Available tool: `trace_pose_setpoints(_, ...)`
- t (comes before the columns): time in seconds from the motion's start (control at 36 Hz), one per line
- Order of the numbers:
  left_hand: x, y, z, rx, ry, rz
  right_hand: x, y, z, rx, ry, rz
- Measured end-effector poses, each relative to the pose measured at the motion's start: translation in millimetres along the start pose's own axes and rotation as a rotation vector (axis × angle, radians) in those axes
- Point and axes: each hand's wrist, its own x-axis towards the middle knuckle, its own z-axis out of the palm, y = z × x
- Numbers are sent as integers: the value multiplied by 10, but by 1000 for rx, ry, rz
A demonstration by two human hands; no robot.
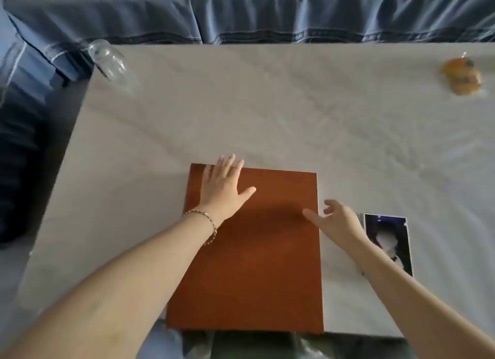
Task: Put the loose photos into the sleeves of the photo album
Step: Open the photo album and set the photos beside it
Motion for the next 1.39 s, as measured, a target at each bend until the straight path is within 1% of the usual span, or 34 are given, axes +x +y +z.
trace_pose_setpoints(0.08, 233, -100, 248, 88, 26, 14, 233, 93, 188, -84, 8, -49)
trace_pose_setpoints(0.11, 282, -139, 330, 108, 69, 31, 293, 112, 235, -135, 24, -77)
trace_pose_setpoints(0.17, 320, -167, 477, 110, 214, 93, 402, 169, 300, -200, 86, -107)
trace_pose_setpoints(0.22, 349, -203, 547, 81, 344, 127, 469, 213, 328, -209, 143, -132)
trace_pose_setpoints(0.25, 361, -225, 570, 69, 362, 125, 491, 235, 348, -204, 163, -143)
trace_pose_setpoints(0.33, 381, -231, 591, 63, 378, 126, 526, 281, 413, -187, 194, -171)
trace_pose_setpoints(0.44, 359, -206, 532, 33, 337, 120, 512, 271, 411, -135, 227, -186)
trace_pose_setpoints(0.5, 321, -192, 469, 12, 298, 103, 430, 230, 365, -58, 255, -221)
trace_pose_setpoints(0.56, 193, -147, 399, -28, 295, 106, 226, 182, 293, 46, 323, -296)
trace_pose_setpoints(0.61, 61, -50, 325, -38, 293, 162, 47, 101, 181, 189, 353, -376)
trace_pose_setpoints(0.64, -62, 10, 285, -30, 308, 210, -87, 55, 122, 304, 332, -422)
trace_pose_setpoints(0.69, -380, 126, 167, -33, 370, 312, -387, -61, 23, 546, 225, -540)
trace_pose_setpoints(0.78, -909, 242, -43, -169, 445, 436, -768, -263, -38, 726, 77, -723)
trace_pose_setpoints(0.83, -1221, 247, -195, -336, 418, 488, -977, -418, -15, 827, -23, -817)
trace_pose_setpoints(0.89, -1471, 210, -386, -496, 351, 490, -1148, -595, 43, 860, -97, -905)
trace_pose_setpoints(0.94, -1658, 150, -589, -622, 259, 479, -1272, -795, 124, 794, -122, -979)
trace_pose_setpoints(1.0, -1820, 63, -773, -753, 151, 507, -1373, -1006, 227, 694, -86, -1018)
trace_pose_setpoints(1.06, -1926, -35, -910, -761, 101, 530, -1449, -1193, 333, 656, -65, -1034)
trace_pose_setpoints(1.14, -2084, -202, -1094, -686, 165, 438, -1524, -1431, 479, 635, -93, -1106)
trace_pose_setpoints(1.22, -2259, -405, -1304, -608, 243, 340, -1516, -1625, 616, 540, -77, -1169)
trace_pose_setpoints(1.33, -2448, -806, -1564, -345, 313, 275, -1467, -1879, 919, 270, 52, -1237)
trace_pose_setpoints(1.39, -2475, -1111, -1630, -138, 325, 153, -1428, -1986, 1116, 144, 81, -1294)
